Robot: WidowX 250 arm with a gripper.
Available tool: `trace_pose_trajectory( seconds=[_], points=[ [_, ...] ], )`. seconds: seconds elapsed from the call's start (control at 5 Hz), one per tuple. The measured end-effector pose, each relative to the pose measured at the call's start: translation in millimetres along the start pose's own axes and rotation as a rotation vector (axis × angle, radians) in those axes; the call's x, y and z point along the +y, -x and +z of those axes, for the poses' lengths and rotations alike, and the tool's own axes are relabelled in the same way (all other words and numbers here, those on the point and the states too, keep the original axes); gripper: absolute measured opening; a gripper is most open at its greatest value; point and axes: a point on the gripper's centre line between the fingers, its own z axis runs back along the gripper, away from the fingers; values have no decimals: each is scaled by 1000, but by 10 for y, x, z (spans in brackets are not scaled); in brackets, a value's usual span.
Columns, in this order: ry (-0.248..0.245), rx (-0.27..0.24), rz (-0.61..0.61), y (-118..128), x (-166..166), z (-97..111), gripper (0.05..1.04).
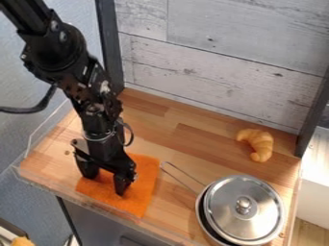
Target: Move the orange cloth beside the pot
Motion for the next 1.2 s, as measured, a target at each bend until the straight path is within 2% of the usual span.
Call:
trace_pose_trajectory(
  seconds=[0.2, 0.4, 0.6, 1.0, 1.2],
  points=[
    [9, -20, -15, -39, -65, 101, 999],
    [-54, -60, -36, -105, -121, 355, 998],
    [-73, -90, -19, -104, -117, 581, 998],
    [-62, -142, -12, -66, -170, 959, 998],
    [-41, -149, -22, -87, -180, 980, 998]
  ],
)
